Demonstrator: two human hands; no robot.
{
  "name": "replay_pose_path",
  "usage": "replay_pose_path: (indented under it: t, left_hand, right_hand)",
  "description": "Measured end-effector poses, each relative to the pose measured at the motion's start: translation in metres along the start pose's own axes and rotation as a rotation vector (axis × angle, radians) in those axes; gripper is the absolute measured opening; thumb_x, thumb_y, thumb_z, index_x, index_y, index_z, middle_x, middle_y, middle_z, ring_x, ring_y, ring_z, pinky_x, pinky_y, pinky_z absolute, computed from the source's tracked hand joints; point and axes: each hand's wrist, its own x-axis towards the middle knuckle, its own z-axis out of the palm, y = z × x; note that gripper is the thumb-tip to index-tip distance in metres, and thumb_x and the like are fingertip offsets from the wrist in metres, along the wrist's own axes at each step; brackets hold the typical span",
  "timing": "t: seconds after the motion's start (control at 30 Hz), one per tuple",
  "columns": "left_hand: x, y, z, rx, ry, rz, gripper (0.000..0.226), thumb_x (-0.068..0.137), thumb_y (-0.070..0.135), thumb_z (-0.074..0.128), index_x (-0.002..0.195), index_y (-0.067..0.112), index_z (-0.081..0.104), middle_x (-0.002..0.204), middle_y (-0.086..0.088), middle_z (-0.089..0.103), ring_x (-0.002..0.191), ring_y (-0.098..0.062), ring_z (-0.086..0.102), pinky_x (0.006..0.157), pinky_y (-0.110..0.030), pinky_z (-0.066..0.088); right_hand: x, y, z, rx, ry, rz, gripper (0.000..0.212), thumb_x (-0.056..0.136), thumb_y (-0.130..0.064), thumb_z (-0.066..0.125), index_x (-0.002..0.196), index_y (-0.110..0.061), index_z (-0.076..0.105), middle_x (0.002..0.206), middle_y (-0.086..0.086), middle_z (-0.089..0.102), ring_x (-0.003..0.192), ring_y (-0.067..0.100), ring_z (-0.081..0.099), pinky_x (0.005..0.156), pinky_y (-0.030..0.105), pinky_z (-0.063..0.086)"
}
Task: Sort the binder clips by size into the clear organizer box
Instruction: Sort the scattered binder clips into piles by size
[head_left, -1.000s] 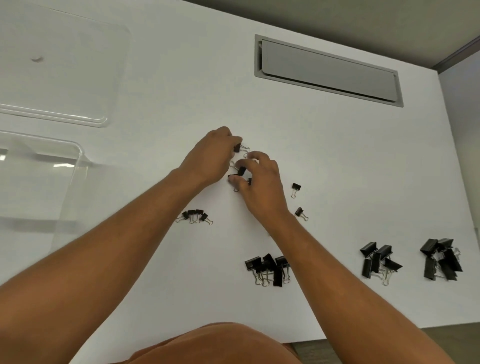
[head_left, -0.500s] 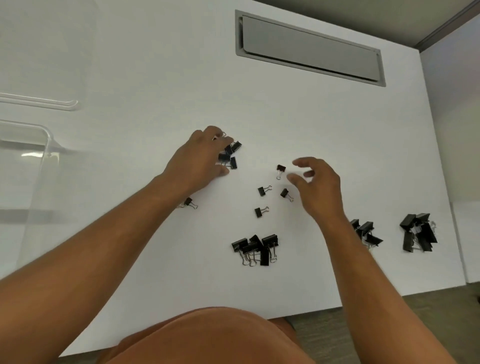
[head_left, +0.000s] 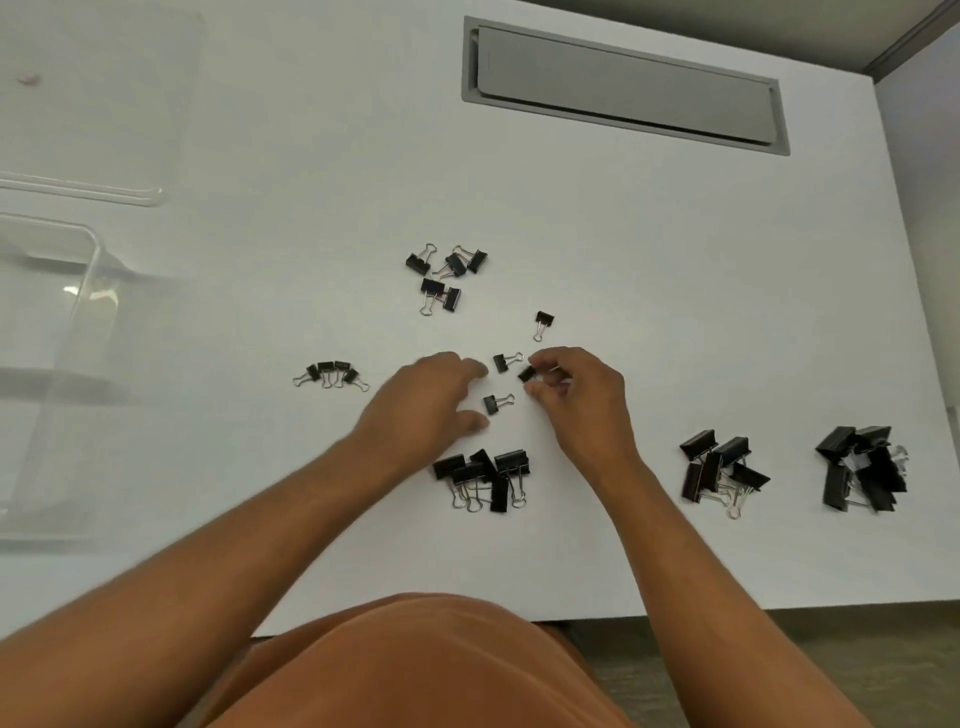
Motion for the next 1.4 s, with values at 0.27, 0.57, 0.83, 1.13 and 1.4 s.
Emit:
replay_pose_path:
  t: [0.27,0.57,0.83,1.13,1.4]
  left_hand:
    - [0.025,0.04,0.02,-0.006,0.085,-0.173,0.074,0.092,0.034,0.075,0.156,0.026,0.038,0.111,0.003,0.062,0.101,-0.019,0.06,0.081,-0.033,0.047]
    - [0.041,0.067,0.034,-0.171,0.223,-0.355,0.063,0.083,0.022,0.085,0.141,0.02,0.061,0.088,0.009,0.07,0.087,-0.011,0.066,0.082,-0.029,0.052]
    - [0.026,0.064,0.038,-0.215,0.449,-0.496,0.047,0.087,0.026,0.08,0.131,0.032,0.064,0.102,0.013,0.065,0.094,-0.011,0.065,0.08,-0.025,0.049]
    - [0.059,0.03,0.004,-0.031,0.613,-0.561,0.056,0.095,0.041,0.069,0.144,0.017,0.054,0.132,-0.006,0.053,0.122,-0.025,0.054,0.093,-0.024,0.035]
    - [0.048,0.024,0.011,-0.264,0.723,-0.586,0.037,0.084,0.04,0.083,0.113,0.022,0.071,0.101,0.006,0.067,0.086,-0.012,0.061,0.078,-0.026,0.05]
  right_hand:
    - [0.031,0.031,-0.038,-0.101,-0.19,-0.179,0.076,0.082,-0.025,0.084,0.149,-0.03,0.048,0.151,-0.01,0.041,0.135,0.019,0.042,0.103,0.032,0.043]
    - [0.063,0.039,-0.036,-0.095,-0.339,-0.405,0.04,0.087,-0.017,0.079,0.125,-0.017,0.069,0.125,-0.005,0.061,0.115,0.015,0.053,0.099,0.039,0.049]
    - [0.068,0.044,-0.036,-0.158,-0.288,-0.605,0.052,0.092,-0.039,0.075,0.138,-0.022,0.058,0.147,-0.002,0.05,0.134,0.02,0.043,0.109,0.028,0.036]
    - [0.084,0.051,-0.025,-0.218,-0.397,-0.938,0.012,0.098,-0.017,0.07,0.109,-0.016,0.077,0.132,0.002,0.065,0.137,0.027,0.051,0.105,0.038,0.049]
    - [0.102,0.024,-0.028,-0.115,-0.231,-0.795,0.021,0.1,-0.012,0.063,0.118,-0.016,0.072,0.123,0.001,0.063,0.115,0.023,0.055,0.099,0.032,0.046]
